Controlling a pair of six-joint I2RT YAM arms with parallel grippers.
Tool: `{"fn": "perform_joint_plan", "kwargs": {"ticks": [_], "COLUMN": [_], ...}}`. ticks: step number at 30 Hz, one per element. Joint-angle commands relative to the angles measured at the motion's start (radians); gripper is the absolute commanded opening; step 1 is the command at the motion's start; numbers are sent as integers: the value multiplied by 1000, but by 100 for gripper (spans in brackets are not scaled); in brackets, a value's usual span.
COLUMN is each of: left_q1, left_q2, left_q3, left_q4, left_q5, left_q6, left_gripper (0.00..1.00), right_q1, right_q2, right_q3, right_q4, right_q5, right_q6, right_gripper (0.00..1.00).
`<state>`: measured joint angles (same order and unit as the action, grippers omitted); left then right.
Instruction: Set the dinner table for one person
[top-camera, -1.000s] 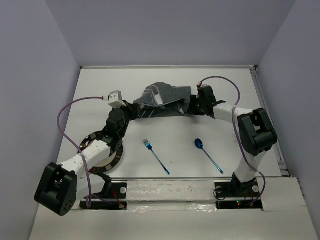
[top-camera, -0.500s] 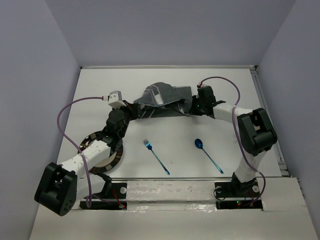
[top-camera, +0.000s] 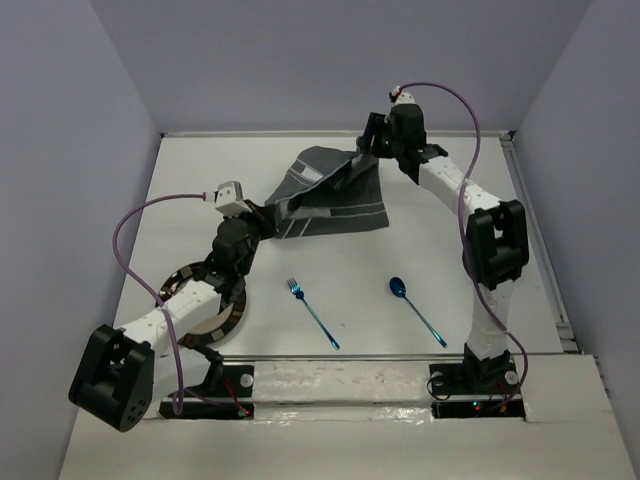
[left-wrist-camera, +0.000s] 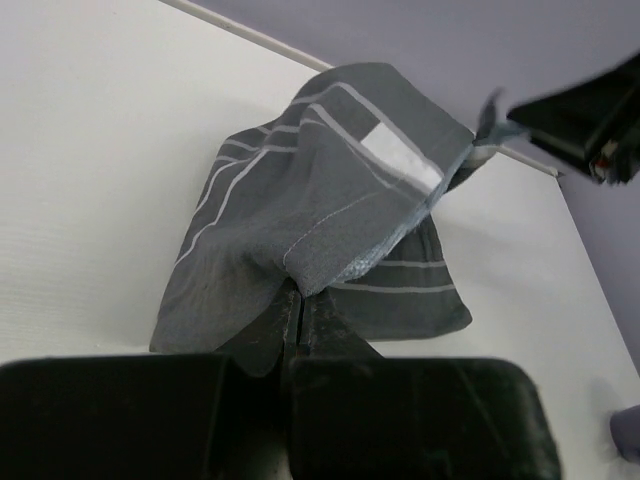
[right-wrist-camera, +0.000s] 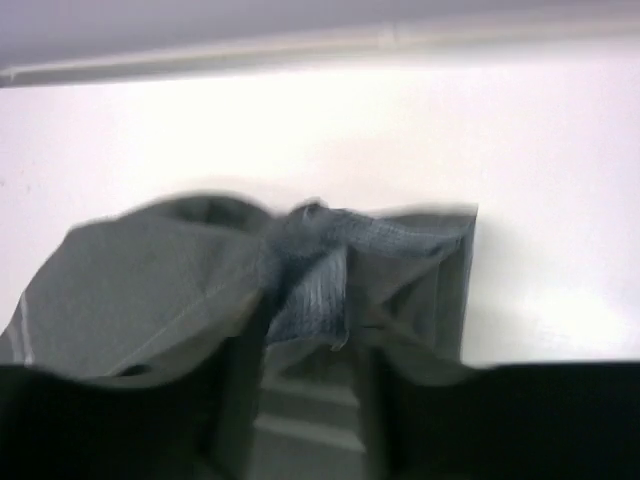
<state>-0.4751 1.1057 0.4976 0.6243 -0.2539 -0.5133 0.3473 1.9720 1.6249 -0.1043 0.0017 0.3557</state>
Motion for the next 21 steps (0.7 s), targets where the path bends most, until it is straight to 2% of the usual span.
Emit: {"fn": "perform_joint_plan", "kwargs": {"ticks": [1,3,6,7,9,10,12,18,20,21], "left_q1": [13,20,26,29,33,35,35,36,36,36], "left_q2": [-27,-27,-21,-18,-15,-15,-15,-18,-20,-21], "left_q3": [-10,-16,-22,-25,-24,-24,-22,-25,-30,-31], "left_q4": [64,64,71,72,75,75,78,86,86,86], "left_q5": [-54,-62,-64,-64,-58,-56,-48,-22,-19,-16], "left_q6": [13,15,13,15,15,15,12,6,6,4], "left_gripper": [0,0,0,0,0,0,0,0,0,0], "right_q1": [-21,-21,-21,-21,-21,-21,-21,-21,-21,-21], "right_q2": [165,142,19,-48,-119,-119,-154,-160,-144,-127], "right_q3": [358,298,52,-83,-201,-244,-356,-491,-488,-481], "right_q4": [-233,-236,-171,-111,-40,-28,12,78,83,87], "right_q5": [6,29,47,61,92,107,116,106,81,64], "right_q6": [-66,-77,-69,-51,-32,-20,6,51,60,66], "right_gripper": [88,89,80,73,64,64,45,40,46,55]}}
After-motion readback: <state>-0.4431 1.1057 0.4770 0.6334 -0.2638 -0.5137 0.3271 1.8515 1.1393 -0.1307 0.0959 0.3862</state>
